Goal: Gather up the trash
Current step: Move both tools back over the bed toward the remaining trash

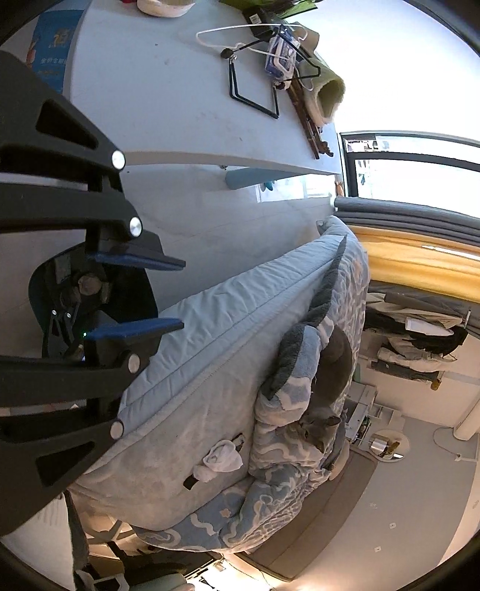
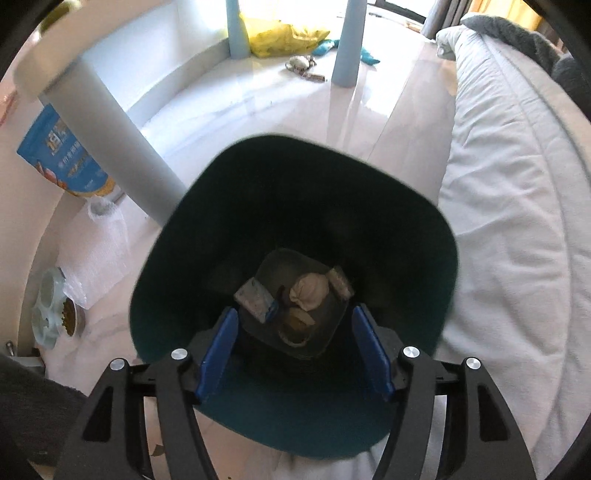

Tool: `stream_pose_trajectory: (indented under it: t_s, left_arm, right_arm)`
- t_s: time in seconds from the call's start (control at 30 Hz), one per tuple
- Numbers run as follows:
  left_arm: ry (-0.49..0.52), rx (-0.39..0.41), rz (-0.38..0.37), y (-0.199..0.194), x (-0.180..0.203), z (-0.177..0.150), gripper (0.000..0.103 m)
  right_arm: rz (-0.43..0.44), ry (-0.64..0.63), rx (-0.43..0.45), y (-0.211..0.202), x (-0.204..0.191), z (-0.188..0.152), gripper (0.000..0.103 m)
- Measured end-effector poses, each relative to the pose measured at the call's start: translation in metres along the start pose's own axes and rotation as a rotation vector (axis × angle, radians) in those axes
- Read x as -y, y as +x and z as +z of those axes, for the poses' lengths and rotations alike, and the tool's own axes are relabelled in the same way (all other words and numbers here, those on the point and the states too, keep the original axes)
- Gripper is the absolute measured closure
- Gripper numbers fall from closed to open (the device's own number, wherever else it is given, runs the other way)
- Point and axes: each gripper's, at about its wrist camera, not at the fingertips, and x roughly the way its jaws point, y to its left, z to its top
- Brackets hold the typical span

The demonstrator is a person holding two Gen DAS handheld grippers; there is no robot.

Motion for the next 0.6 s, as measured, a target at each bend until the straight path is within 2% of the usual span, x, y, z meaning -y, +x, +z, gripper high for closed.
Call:
stream_pose_trajectory:
  t_s: [0.1, 0.23, 0.6]
  left_arm:
    - [0.011, 0.0, 0.005, 0.001, 0.008, 0.003, 0.068]
    - [0.029, 0.005, 0.007, 0.005, 0.021, 0.007, 0.055]
    - [0.055, 0.053, 0.03, 0.008, 0.05, 0.018, 0.039]
  right_arm:
    - [0.013, 0.003, 0.04, -0.016, 0.002, 0.001, 0.035]
    - [0.032, 0.0, 0.095, -0.042, 0.003, 0.003, 0.033]
    - [0.032, -0.033, 0.272, -0.117, 0.016, -0.009, 0.028]
